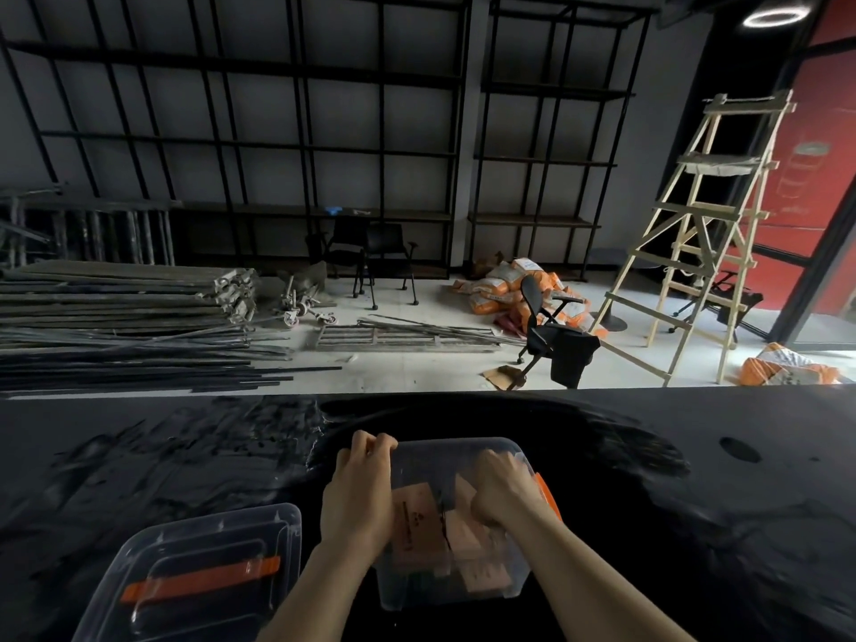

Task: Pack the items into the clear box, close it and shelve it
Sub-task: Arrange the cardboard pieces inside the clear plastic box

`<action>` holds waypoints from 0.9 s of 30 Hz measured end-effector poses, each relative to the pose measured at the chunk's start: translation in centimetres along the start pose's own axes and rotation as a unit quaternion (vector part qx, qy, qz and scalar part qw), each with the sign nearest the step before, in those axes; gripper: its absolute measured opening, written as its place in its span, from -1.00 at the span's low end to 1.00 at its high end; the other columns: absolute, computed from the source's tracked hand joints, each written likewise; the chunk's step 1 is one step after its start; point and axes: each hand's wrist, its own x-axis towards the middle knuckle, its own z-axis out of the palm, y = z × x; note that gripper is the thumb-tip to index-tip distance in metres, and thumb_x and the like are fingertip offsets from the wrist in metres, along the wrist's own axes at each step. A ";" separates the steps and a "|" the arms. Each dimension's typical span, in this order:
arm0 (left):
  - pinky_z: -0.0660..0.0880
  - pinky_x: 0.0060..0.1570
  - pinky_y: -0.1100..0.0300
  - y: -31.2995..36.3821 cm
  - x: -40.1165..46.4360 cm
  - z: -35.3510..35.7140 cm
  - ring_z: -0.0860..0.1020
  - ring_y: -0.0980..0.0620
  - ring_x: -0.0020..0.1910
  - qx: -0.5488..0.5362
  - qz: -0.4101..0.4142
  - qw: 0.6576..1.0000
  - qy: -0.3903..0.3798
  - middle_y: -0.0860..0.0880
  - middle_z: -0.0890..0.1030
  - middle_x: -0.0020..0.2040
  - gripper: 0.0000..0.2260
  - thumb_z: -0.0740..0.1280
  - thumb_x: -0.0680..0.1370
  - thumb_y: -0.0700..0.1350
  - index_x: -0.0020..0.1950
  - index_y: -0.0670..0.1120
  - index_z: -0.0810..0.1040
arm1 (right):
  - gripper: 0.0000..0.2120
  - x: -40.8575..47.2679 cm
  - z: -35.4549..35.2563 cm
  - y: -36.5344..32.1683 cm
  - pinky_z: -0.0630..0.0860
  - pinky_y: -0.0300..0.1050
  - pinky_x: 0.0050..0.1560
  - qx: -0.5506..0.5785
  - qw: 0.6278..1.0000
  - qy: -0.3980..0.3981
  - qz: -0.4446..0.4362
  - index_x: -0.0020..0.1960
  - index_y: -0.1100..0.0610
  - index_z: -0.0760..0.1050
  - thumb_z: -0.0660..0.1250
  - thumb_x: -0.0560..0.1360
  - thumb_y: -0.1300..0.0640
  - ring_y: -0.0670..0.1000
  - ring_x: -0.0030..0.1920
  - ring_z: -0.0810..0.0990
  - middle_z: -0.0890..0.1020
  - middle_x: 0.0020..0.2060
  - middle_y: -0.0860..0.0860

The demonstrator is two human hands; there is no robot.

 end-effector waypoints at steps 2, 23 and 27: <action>0.52 0.00 0.18 0.0 -0.2 0.0 0.43 0.02 0.19 0.009 0.004 1.000 0.002 0.08 0.36 0.29 -0.51 0.40 0.51 -0.08 0.40 0.10 0.35 | -0.71 0.4 -2.0 -0.2 0.51 -0.04 -0.10 0.022 0.999 -0.006 0.031 0.20 0.19 0.59 0.37 0.48 0.21 0.18 0.13 0.63 0.64 0.09 0.14; 0.33 0.26 -0.07 2.3 2.6 -1.4 0.43 -0.12 0.25 0.297 0.305 0.881 -0.206 -0.04 0.59 0.18 -0.75 0.42 0.51 -0.15 0.13 0.11 0.57 | -0.88 0.4 -3.2 1.8 0.66 0.12 -0.03 0.530 0.844 0.028 0.079 -0.12 0.14 0.60 0.35 0.59 0.21 0.22 -0.08 0.71 0.70 -0.13 0.21; 0.36 0.17 -0.02 1.9 3.3 -2.3 0.45 -0.07 0.15 0.249 0.298 0.900 -0.197 0.04 0.61 0.06 -0.85 0.40 0.52 -0.08 0.04 0.12 0.58 | -0.92 0.4 -2.7 2.2 0.65 0.17 -0.01 0.560 0.825 0.006 0.077 -0.09 0.16 0.63 0.38 0.57 0.19 0.21 -0.11 0.69 0.71 -0.06 0.30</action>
